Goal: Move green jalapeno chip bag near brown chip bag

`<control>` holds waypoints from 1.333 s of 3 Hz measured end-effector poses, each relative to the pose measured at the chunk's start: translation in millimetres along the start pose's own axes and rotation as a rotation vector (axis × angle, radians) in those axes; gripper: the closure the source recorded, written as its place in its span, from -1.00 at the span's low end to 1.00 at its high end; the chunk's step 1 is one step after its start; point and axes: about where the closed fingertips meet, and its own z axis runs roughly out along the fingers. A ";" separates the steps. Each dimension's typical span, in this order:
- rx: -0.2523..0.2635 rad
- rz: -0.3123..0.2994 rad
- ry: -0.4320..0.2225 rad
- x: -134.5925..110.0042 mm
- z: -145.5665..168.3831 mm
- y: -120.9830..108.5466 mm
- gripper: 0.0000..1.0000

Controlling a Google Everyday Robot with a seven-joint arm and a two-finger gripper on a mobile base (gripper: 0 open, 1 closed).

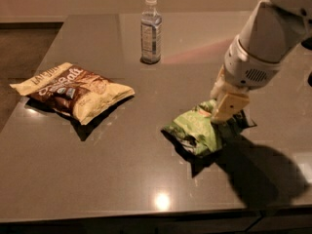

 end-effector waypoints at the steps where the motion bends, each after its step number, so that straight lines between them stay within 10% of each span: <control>1: -0.006 -0.015 -0.072 -27.1 -20.5 -15.4 0.67; 2: 0.010 -0.037 -0.153 -62.7 -38.9 -41.0 1.00; 4: 0.003 -0.042 -0.311 -137.4 -47.6 -82.7 0.67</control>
Offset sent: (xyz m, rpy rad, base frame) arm 0.0867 0.0775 0.0985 0.2426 -0.0937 0.0872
